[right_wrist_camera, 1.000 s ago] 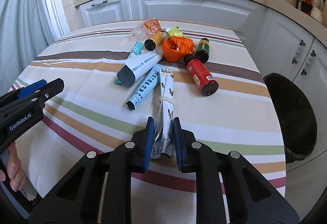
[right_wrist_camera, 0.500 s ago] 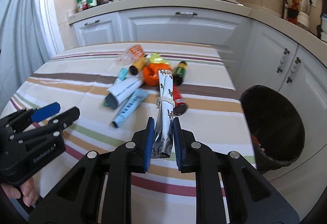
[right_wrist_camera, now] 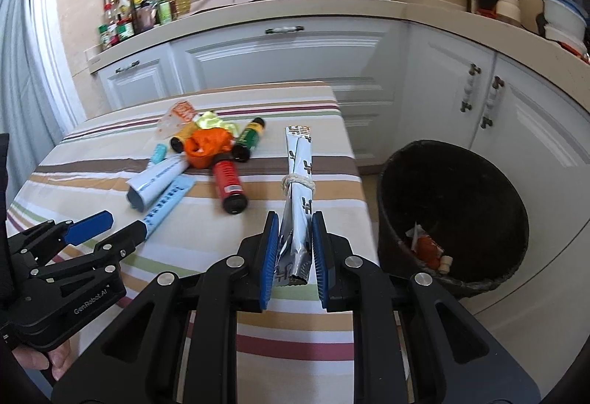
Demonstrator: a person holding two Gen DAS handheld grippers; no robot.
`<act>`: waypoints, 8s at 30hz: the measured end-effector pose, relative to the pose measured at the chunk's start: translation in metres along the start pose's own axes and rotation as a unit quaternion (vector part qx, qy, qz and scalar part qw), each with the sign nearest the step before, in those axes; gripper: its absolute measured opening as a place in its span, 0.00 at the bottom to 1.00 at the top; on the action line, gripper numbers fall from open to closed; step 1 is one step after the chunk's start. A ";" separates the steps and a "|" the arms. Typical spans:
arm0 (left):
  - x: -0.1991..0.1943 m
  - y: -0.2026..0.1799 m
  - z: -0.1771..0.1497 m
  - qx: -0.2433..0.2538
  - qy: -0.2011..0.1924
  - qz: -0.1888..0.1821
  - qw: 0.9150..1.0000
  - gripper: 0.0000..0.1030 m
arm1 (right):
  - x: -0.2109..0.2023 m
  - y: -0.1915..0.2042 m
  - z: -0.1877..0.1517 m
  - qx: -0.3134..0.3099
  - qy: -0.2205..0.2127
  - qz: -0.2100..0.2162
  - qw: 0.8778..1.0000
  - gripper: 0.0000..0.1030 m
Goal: Collect trash
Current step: 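Grasp the silver foil-wrapped item with the right gripper while the left gripper approaches the table, then grasp the light blue tube with the left gripper while the right gripper holds the foil item, then carry the foil item and blue tube over the bin and release both, then move both open grippers from the bin back over the table, then grasp the red spray can with the right gripper while the left gripper grasps the white tube, then carry the red spray can and white tube over the black bin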
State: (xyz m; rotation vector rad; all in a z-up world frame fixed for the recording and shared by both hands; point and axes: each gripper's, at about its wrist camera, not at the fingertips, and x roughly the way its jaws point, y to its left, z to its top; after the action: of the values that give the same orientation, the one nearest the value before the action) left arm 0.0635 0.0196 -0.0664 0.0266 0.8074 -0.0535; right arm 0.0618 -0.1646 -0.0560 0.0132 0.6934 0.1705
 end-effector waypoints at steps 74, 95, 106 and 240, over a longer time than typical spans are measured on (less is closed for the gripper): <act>0.071 -0.216 0.102 0.125 -0.052 -0.116 0.984 0.28 | 0.020 -0.206 0.029 0.110 -0.030 -0.176 0.978 0.25; 0.010 -0.151 0.088 0.097 -0.100 -0.089 0.986 0.50 | -0.011 -0.145 0.036 0.086 -0.061 -0.135 0.985 0.40; -0.013 -0.065 0.062 0.043 -0.095 -0.018 0.994 0.55 | 0.000 -0.065 0.037 0.035 -0.050 -0.065 0.996 0.47; -0.007 -0.156 0.085 0.084 -0.114 -0.138 0.980 0.06 | -0.029 -0.155 0.045 0.077 -0.042 -0.131 0.987 0.23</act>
State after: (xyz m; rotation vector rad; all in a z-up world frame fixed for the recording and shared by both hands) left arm 0.1111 -0.1400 -0.0033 0.0668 0.5718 -0.3804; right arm 0.0921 -0.3204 -0.0136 0.0774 0.6163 -0.1359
